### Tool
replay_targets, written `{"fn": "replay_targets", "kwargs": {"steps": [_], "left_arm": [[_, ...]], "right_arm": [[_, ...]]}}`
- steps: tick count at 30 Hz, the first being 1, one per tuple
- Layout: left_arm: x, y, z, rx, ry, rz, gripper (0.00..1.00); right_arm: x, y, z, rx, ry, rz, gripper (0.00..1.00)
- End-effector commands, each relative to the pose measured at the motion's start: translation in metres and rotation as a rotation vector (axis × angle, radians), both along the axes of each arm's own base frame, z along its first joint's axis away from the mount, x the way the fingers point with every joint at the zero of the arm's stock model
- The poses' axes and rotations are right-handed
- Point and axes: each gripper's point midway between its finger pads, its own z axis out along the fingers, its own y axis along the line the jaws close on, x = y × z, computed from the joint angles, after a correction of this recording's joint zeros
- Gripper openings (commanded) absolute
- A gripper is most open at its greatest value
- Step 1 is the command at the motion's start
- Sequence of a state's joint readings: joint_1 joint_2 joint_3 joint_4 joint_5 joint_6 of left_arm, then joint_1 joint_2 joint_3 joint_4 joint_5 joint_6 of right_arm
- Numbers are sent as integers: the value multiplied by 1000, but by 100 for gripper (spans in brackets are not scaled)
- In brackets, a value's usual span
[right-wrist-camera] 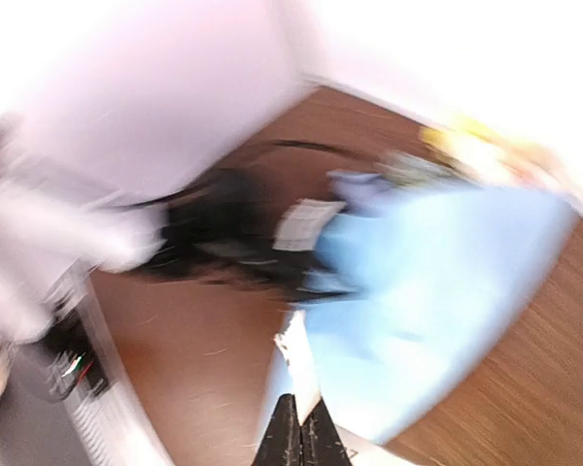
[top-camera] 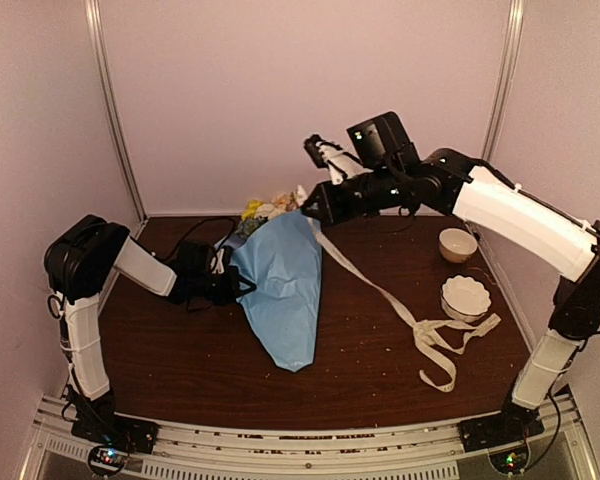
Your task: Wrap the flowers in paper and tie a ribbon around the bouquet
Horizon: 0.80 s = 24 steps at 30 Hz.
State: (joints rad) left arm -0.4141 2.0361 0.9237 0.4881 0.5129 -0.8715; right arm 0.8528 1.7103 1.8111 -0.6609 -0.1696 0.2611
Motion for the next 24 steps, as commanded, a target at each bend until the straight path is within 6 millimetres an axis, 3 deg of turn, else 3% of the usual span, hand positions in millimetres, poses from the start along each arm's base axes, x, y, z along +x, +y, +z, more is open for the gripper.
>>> {"fn": "replay_targets", "kwargs": {"steps": [1,2,4,7,8,11,14,17,19,24], "left_arm": [[-1,-1,2,54,-2,-31,0],[-1,-2,3,57,-4,-35,0],[1,-2,5,61,-7,-39,0],[1,-3,6,66,-9,-47,0],[2,-3,7,69,-12,-50,0],[2,-3,7,75,-14,-55,0],[3,-4,10,73,-19,-58,0],[4,-4,11,79,-22,-62,0],[4,-5,11,83,-24,-69,0],[6,-4,12,98,-26,-71,0]], "right_arm": [[-171,90,24,17,-67,692,0],[-194,91,39,39,-118,760,0],[-201,76,66,78,-205,739,0],[-141,23,102,141,-252,471,0],[-99,-10,106,148,-245,325,0],[-10,-120,129,144,-253,-105,0],[34,-230,158,160,-318,-481,0],[52,-305,192,168,-412,-737,0],[58,-316,213,160,-455,-768,0],[45,-279,273,268,-547,-597,0]]}}
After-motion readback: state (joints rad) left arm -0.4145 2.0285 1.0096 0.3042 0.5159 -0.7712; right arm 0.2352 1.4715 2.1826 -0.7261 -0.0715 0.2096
